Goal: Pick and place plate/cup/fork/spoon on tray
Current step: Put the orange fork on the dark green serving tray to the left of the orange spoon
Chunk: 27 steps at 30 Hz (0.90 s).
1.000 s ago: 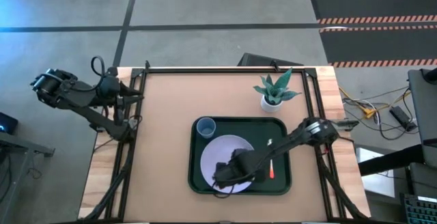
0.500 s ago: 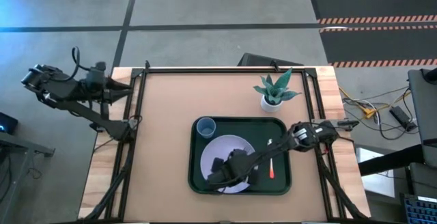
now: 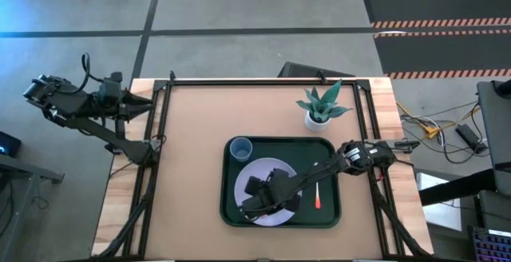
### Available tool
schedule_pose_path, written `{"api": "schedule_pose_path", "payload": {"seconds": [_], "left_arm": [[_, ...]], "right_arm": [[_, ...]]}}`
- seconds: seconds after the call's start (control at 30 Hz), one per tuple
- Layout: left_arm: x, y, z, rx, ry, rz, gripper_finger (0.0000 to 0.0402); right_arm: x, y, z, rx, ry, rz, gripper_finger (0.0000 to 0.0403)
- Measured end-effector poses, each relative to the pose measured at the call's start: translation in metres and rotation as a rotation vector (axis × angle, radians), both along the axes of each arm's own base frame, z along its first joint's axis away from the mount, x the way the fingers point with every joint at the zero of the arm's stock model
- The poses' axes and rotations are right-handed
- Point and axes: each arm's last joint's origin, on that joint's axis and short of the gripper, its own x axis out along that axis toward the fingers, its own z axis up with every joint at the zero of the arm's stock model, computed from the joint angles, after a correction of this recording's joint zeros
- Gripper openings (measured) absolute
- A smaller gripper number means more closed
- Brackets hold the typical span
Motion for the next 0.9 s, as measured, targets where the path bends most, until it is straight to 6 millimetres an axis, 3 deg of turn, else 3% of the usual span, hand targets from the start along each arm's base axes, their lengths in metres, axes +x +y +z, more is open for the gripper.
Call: {"api": "schedule_pose_path", "payload": {"seconds": [0.43,0.63,0.9], "left_arm": [[-0.009,0.003,-0.006,0.08,0.085,-0.057,0.0051],[-0.024,0.009,-0.007,0.059,0.054,-0.075,0.0051],[-0.047,0.017,-0.007,-0.007,-0.015,-0.134,0.0051]], "right_arm": [[-0.003,0.002,-0.009,0.136,0.069,-0.034,0.016],[0.004,-0.018,-0.024,0.119,0.089,-0.078,0.016],[0.009,-0.018,-0.04,0.143,0.048,-0.07,0.0158]]}}
